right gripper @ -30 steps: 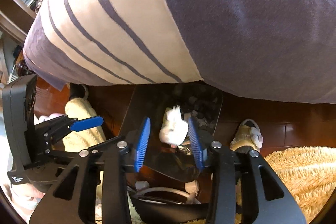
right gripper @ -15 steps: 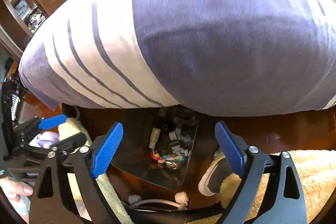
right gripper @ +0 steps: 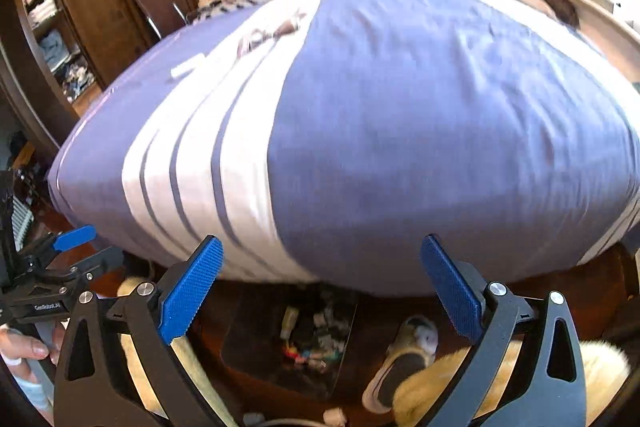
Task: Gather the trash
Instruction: 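Raise both open tools back toward the white tube and ribbon, then grasp the white tube with the left tool while the right tool grasps the brown ribbon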
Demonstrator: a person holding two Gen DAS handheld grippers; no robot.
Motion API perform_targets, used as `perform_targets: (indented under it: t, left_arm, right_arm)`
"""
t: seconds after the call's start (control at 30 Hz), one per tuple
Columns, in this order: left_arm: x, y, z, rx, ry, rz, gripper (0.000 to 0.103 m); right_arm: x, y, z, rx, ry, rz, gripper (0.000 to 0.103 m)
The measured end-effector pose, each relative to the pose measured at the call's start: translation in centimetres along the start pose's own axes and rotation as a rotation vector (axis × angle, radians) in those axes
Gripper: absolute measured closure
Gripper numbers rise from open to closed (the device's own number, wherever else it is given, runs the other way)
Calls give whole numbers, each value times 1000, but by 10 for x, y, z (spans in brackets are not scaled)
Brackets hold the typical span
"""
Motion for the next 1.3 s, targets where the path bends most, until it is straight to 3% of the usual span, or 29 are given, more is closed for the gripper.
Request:
perform_targets:
  t: [0.4, 0.67, 1.0, 1.3]
  left_arm:
    - [-78, 24, -9, -62, -92, -21, 8]
    - [-109, 35, 7, -70, -97, -34, 8]
    - [-147, 54, 44, -110, -72, -35, 8]
    - [-188, 70, 96, -134, -30, -51, 8]
  right_arm:
    - [-82, 20, 6, 2, -54, -94, 4]
    - [-128, 39, 28, -17, -77, -111, 4]
    - [-167, 43, 83, 5, -35, -121, 4]
    - [-199, 37, 160, -1, 36, -91, 4]
Point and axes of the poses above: each gripper's, at about its wrist camera, not at the fingertips, and z roughly the way its jaws point, y to its left, x to its underside, the point moved 6 cm from there along z, roughly the way its jaws point, and after that the axes turned 12 degrees about -x, right-handed, at the moved point
